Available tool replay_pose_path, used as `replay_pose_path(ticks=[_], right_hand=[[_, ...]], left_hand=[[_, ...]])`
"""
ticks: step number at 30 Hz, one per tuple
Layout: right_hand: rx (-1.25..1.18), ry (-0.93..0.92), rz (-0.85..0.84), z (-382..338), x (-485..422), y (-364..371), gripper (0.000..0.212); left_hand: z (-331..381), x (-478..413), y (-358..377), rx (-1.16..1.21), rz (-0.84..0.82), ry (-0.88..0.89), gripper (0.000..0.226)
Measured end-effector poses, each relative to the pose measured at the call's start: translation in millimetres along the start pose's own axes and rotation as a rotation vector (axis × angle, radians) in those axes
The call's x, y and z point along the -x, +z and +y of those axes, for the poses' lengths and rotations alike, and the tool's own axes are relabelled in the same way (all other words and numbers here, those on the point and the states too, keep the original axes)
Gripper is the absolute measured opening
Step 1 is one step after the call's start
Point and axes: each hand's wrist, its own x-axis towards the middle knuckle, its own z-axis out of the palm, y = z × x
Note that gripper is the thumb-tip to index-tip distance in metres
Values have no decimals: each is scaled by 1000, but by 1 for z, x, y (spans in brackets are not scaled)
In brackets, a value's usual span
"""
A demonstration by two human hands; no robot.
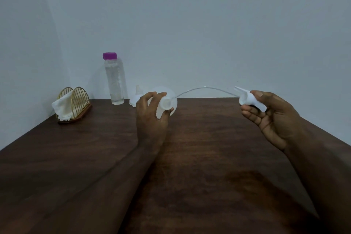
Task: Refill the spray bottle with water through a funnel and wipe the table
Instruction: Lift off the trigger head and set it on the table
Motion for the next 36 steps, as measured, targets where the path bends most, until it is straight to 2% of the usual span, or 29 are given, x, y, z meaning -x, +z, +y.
replay_pose_path(ticks=[5, 11, 16, 23, 26, 29, 32, 36], right_hand=[[-16, 49, -69, 2, 0, 0, 25], [18, 78, -78, 2, -1, -4, 28], [75, 114, -201, 0, -3, -9, 30], [132, 98, -158, 0, -4, -14, 28], [50, 136, -234, 2, -2, -18, 26], [97, 149, -235, 0, -2, -19, 28], [-14, 115, -262, -1, -4, -19, 30], [87, 135, -241, 2, -3, -16, 28]], left_hand=[[-2, 1, 1, 0, -17, -7, 46], [-1, 2, 1, 14, -29, -7, 46], [0, 0, 1, 38, -48, -10, 46], [-2, 1, 0, 48, -55, -15, 46], [-3, 1, 0, 59, -61, -17, 46], [-3, 2, 0, 51, -63, -15, 45], [-3, 1, 1, 58, -67, -18, 46], [-4, 1, 1, 61, -66, -27, 45]])
